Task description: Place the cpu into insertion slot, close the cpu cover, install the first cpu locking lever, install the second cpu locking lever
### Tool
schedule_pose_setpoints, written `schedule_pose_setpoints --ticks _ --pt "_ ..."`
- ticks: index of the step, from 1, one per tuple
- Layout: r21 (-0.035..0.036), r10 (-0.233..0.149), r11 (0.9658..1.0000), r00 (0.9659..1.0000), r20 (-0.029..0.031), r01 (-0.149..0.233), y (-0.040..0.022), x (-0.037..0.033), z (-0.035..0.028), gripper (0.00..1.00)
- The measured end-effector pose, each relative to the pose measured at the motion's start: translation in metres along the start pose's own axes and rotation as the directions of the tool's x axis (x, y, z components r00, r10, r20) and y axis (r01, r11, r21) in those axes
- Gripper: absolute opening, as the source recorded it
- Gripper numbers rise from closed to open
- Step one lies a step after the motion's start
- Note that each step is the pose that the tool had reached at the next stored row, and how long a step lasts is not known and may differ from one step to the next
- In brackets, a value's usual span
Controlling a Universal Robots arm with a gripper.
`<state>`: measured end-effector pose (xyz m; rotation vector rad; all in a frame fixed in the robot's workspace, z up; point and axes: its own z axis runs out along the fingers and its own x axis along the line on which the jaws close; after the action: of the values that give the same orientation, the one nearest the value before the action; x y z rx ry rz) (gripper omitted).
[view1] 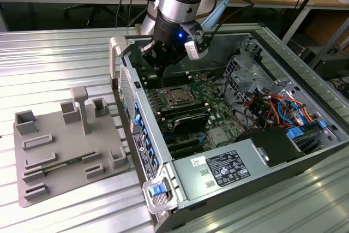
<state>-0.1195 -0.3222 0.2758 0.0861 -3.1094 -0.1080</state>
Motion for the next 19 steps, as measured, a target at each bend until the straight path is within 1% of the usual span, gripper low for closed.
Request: schedule_pose_setpoints --ticks 5,12,19 --pt "-0.0005 0.0 1.0 1.0 0.0003 0.0 0.0006 0.0003 0.0018 0.11" --pt "-0.0012 0.0 1.0 1.0 0.0002 0.0 0.0066 0.0003 0.0048 0.11" --pt "-0.0012 0.0 1.0 1.0 0.0001 0.0 0.0104 0.0 0.0088 0.11"
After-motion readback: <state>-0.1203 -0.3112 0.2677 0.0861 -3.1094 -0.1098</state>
